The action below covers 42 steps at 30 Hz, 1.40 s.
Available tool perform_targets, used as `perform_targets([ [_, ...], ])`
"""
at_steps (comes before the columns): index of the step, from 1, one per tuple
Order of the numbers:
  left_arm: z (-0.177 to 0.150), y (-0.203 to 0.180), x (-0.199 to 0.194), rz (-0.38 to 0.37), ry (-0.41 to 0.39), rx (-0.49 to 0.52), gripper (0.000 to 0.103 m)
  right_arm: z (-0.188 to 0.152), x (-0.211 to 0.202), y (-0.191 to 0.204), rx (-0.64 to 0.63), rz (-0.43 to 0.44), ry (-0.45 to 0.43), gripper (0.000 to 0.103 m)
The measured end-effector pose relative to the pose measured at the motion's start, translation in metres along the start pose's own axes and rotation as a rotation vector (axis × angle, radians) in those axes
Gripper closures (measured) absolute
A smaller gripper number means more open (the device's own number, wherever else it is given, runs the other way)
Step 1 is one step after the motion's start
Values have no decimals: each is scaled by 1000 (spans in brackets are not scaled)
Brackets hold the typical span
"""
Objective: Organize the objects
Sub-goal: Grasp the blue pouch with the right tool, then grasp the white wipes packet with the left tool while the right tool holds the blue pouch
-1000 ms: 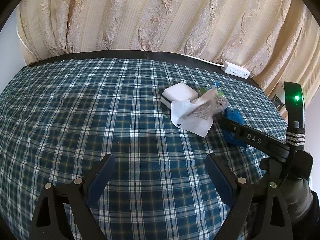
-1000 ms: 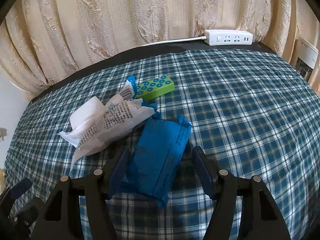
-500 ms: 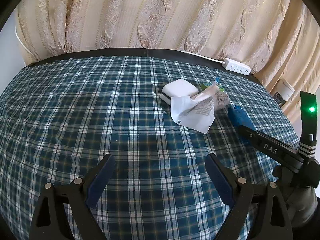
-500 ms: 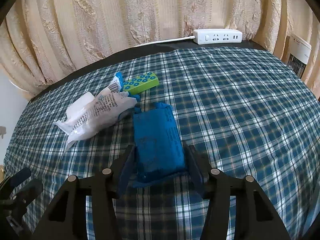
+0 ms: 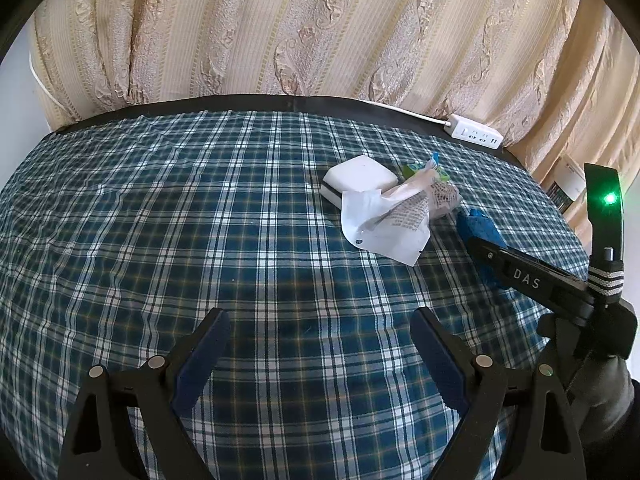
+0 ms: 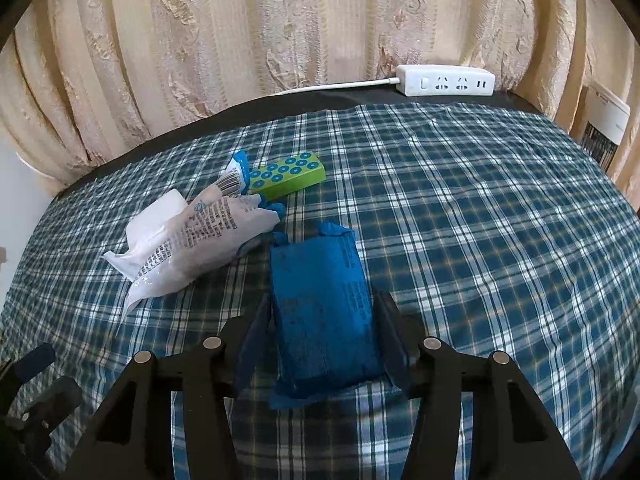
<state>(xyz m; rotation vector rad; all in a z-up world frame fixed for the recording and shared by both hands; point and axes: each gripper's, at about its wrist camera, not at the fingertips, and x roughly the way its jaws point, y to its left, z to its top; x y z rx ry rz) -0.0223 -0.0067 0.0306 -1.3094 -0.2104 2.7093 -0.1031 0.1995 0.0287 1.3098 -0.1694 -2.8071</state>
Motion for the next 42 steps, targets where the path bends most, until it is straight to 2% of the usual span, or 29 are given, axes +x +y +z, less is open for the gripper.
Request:
perform_targets([
  [5, -1, 0, 4, 9, 5, 3, 9, -1, -1, -2, -6, -5, -8, 60],
  [20, 3, 0, 15, 41, 33, 7, 9, -24, -28, -30, 58, 45, -19, 61],
  [28, 21, -31, 9, 67, -3, 113, 9, -26, -31, -41, 99, 102, -26, 61],
  [34, 40, -53, 23, 74, -10, 185, 9, -27, -31, -46, 121, 127, -24, 61],
  [42, 60, -73, 49, 76, 9, 247, 9, -26, -33, -56, 161, 96, -19, 61],
])
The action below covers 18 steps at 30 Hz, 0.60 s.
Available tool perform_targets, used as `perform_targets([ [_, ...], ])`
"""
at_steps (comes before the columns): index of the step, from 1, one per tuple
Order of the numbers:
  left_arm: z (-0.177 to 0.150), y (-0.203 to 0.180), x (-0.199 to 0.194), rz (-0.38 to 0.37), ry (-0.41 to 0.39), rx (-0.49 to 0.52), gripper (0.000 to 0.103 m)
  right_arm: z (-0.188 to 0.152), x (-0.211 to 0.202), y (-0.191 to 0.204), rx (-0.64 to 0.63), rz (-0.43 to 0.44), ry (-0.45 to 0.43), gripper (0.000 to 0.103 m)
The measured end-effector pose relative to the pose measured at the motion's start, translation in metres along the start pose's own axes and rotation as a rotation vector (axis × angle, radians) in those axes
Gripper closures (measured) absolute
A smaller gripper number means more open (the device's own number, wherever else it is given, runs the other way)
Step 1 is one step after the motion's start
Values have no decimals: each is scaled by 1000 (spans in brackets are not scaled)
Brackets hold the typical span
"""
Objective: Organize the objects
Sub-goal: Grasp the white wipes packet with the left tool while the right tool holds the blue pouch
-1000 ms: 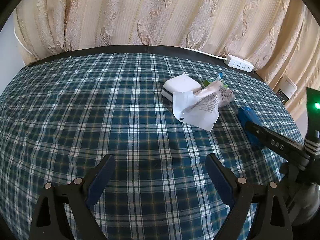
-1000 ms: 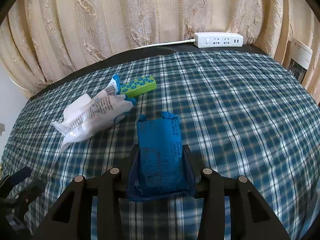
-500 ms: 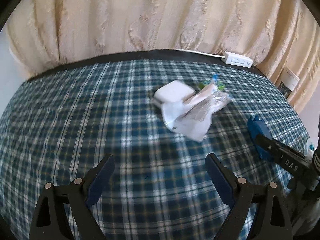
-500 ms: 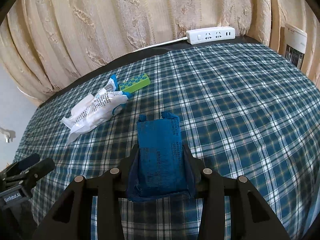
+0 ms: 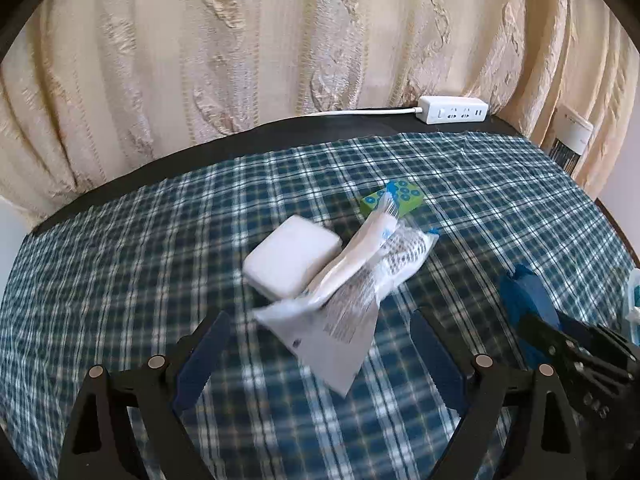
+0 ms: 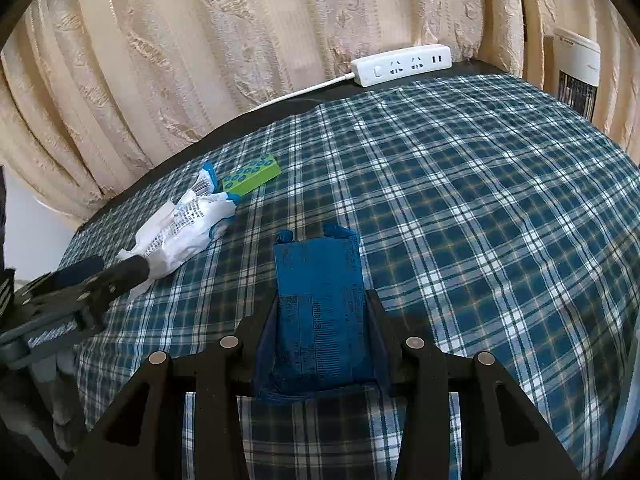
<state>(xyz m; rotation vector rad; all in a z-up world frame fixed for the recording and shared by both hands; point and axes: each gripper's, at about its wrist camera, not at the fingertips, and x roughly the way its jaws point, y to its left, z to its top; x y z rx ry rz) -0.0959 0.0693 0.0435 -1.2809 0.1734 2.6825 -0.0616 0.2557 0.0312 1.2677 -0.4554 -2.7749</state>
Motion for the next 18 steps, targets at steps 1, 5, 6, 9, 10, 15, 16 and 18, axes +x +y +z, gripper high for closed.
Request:
perform_targets([
  [1, 3, -2, 5, -8, 8, 6, 9, 0, 0, 0, 0, -1, 1, 61],
  [5, 9, -8, 16, -3, 17, 28, 9, 1, 0, 0, 2, 1, 1, 61],
  [6, 10, -9, 19, -4, 20, 31, 9, 1, 0, -1, 7, 4, 2, 61],
  [9, 11, -13, 26, -3, 30, 41, 9, 0, 0, -1, 13, 6, 3, 61],
  [10, 11, -14, 28, -4, 33, 42, 9, 0, 0, -1, 14, 6, 3, 61],
  [15, 9, -20, 28, -30, 44, 49, 8, 1, 0, -2, 18, 8, 5, 61],
  [16, 9, -22, 27, -37, 45, 53, 8, 1, 0, -3, 21, 8, 5, 61],
  [18, 8, -26, 24, -60, 51, 58, 7, 1, -1, -5, 32, 4, 5, 61],
])
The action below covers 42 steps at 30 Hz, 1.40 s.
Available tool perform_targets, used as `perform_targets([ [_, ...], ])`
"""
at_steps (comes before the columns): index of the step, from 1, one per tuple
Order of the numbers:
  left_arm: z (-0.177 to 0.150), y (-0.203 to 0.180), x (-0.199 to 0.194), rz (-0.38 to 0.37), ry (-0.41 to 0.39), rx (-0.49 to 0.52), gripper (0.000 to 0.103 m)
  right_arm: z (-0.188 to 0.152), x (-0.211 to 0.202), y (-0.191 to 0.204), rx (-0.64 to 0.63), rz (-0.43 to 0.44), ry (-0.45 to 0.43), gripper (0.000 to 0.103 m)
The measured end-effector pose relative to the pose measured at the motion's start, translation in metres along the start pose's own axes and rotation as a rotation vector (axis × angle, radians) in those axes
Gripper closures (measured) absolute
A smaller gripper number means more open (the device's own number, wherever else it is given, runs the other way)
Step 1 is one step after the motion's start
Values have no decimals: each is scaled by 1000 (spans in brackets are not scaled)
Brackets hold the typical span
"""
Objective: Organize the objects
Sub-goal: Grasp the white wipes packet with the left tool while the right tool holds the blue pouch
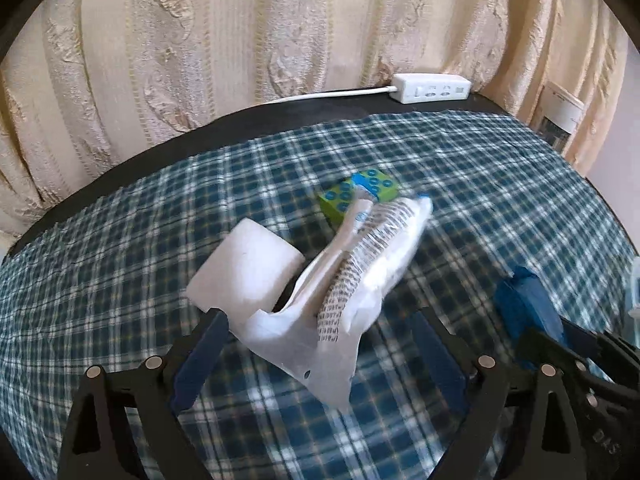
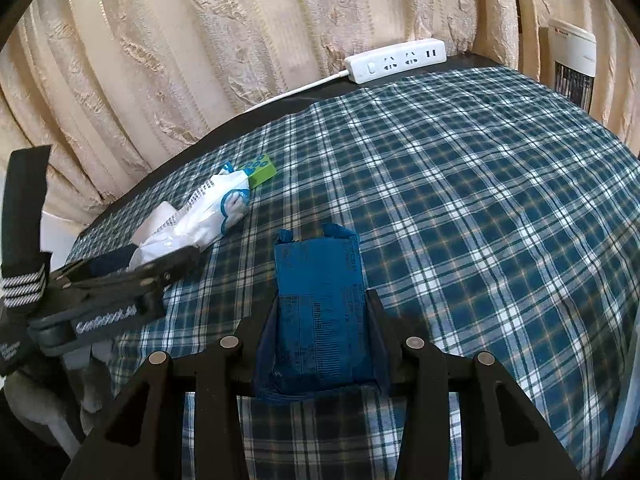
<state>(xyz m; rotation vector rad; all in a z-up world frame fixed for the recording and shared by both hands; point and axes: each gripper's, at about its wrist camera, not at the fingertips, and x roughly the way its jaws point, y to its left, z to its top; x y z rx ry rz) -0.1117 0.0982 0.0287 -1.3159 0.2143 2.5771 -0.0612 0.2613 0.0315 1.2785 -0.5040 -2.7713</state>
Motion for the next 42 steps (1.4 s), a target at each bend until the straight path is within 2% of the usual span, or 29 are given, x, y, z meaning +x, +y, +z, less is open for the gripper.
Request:
perform_targets([
  [5, -2, -11, -10, -85, 10, 15, 7, 3, 0, -6, 23, -9, -2, 61],
  [13, 10, -7, -21, -78, -34, -18, 7, 4, 0, -7, 23, -8, 0, 61],
  [19, 19, -9, -7, -75, -23, -26, 7, 3, 0, -5, 22, -6, 1, 61],
  [23, 22, -15, 2, -71, -22, -4, 7, 3, -1, -4, 21, -11, 0, 61],
  [27, 24, -22, 8, -46, -34, 37, 7, 1, -2, -1, 5, -70, -16, 61],
  [29, 25, -23, 13, -38, -27, 47, 8, 2, -2, -2, 10, -68, -13, 61],
  [37, 26, -27, 33, -44, 26, 52, 29, 3, -1, -4, 7, -63, -11, 61],
  [39, 26, -27, 36, -53, 38, 48, 41, 3, -2, -4, 8, -63, -12, 61],
  [40, 26, -28, 38, -55, 45, 44, 42, 3, -2, -3, 7, -63, -12, 61],
  [42, 27, -28, 37, -53, 36, 42, 51, 3, -3, -4, 6, -63, -12, 61],
])
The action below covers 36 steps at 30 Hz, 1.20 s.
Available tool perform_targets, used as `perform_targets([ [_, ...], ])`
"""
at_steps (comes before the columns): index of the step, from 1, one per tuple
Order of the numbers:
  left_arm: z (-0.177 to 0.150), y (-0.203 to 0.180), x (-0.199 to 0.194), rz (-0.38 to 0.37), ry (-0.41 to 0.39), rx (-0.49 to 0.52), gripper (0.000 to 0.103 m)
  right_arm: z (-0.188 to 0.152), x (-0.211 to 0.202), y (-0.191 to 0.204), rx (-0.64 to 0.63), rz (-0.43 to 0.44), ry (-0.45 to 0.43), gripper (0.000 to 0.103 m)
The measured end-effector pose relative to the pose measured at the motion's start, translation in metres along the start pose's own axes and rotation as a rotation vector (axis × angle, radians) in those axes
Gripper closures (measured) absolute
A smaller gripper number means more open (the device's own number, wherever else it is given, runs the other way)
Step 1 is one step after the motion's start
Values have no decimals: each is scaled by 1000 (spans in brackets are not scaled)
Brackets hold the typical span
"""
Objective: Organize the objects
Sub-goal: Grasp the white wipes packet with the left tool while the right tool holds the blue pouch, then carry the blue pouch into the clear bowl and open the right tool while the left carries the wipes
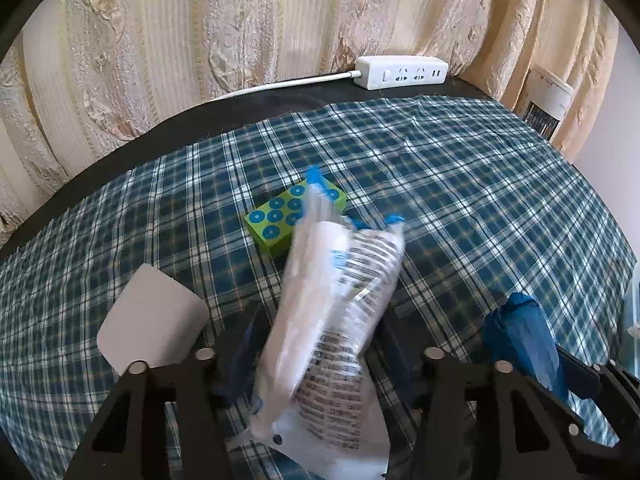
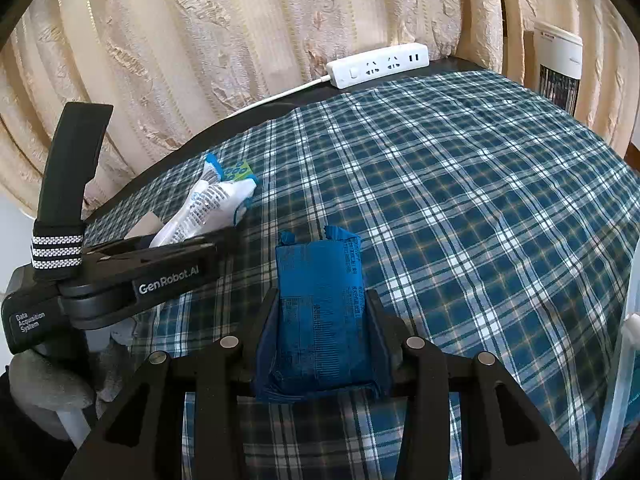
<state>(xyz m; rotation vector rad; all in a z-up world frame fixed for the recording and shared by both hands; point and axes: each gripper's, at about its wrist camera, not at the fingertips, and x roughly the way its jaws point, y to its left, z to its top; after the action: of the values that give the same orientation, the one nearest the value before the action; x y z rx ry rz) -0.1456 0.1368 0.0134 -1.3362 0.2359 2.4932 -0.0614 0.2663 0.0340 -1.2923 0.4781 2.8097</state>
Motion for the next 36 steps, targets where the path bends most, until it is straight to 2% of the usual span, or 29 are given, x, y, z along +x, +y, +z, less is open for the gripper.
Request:
perform_targets([
  [3, 0, 1, -2, -7, 3, -10, 56, 0, 0, 0, 3, 2, 0, 60],
  [8, -7, 7, -10, -1, -6, -34, 56, 0, 1, 2, 2, 5, -2, 60],
  [21, -43, 12, -62, 15, -68, -78, 56, 1, 5, 5, -21, 19, -10, 61],
  [29, -68, 17, -91, 18, -95, -114, 56, 1, 3, -2, 18, 104, -3, 61],
  [36, -86, 21, -110, 25, -113, -139, 56, 2, -9, -6, 46, 152, -58, 61],
])
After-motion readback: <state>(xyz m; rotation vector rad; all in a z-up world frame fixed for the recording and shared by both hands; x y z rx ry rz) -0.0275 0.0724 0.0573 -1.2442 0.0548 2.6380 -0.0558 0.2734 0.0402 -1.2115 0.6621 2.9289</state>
